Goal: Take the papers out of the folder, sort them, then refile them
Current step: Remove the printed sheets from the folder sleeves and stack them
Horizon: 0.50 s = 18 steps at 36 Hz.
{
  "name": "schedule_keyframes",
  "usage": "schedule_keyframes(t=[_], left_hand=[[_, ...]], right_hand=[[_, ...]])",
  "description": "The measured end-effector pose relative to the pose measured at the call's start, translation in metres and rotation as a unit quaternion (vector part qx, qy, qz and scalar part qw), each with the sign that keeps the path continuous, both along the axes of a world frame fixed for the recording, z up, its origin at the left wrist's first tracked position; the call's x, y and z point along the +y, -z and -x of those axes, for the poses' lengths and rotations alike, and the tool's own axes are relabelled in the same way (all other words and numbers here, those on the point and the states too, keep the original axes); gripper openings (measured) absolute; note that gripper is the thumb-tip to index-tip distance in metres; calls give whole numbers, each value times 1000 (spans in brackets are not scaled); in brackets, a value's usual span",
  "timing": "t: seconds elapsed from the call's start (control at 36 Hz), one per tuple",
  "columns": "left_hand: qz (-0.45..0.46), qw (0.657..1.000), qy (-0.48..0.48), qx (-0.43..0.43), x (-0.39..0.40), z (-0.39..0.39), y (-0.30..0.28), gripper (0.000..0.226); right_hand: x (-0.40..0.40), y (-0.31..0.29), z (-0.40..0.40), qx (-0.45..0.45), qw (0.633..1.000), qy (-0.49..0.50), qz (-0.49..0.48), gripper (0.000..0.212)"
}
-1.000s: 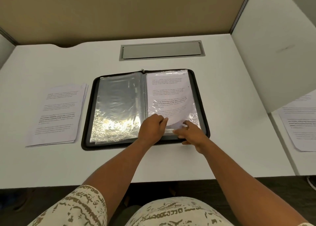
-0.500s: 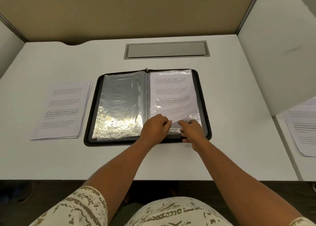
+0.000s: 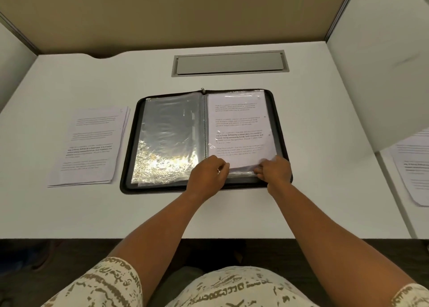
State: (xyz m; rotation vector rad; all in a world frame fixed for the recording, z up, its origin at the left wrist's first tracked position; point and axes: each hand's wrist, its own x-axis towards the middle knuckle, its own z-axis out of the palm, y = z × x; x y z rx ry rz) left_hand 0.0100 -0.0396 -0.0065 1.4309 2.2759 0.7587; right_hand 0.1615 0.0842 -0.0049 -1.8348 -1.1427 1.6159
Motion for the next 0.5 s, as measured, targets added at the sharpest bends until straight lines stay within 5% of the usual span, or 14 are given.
schedule_keyframes(t=[0.5], left_hand=[[7, 992, -64, -105, -63, 14, 11, 42]], right_hand=[[-31, -3, -3, 55, 996, 71, 12, 23]])
